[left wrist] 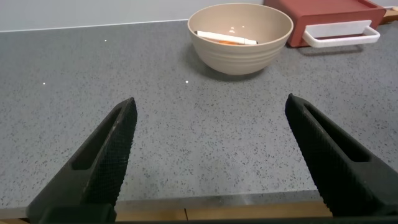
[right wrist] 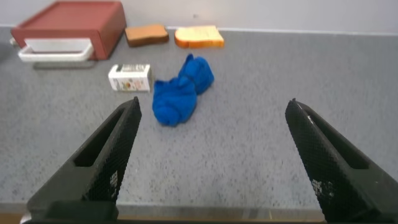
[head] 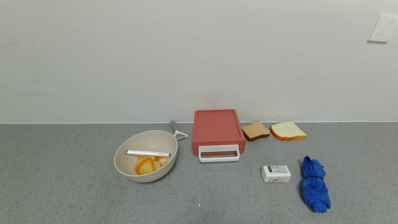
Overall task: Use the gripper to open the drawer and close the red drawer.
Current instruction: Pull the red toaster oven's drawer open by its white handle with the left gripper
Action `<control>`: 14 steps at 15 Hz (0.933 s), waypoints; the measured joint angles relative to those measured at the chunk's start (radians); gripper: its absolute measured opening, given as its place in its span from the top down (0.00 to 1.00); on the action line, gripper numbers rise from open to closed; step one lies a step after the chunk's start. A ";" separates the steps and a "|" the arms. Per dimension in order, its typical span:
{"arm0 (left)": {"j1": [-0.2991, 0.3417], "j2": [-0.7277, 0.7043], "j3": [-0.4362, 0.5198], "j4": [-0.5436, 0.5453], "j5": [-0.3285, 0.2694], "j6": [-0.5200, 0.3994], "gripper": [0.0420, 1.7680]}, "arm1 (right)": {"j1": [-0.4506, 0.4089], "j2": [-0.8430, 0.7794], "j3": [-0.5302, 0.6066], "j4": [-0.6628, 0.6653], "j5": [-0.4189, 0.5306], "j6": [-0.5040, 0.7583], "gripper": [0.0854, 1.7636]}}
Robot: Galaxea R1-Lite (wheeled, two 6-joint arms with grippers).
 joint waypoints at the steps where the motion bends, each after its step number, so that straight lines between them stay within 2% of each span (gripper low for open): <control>1: 0.000 0.000 0.000 0.000 0.000 0.000 0.03 | 0.001 0.005 -0.032 0.011 0.005 -0.001 0.03; 6: 0.000 0.000 0.000 0.000 0.000 0.000 0.03 | 0.023 0.167 -0.277 0.070 0.011 -0.001 0.03; 14: 0.000 0.000 0.000 0.000 0.000 0.000 0.03 | 0.159 0.669 -0.669 0.074 0.022 0.000 0.03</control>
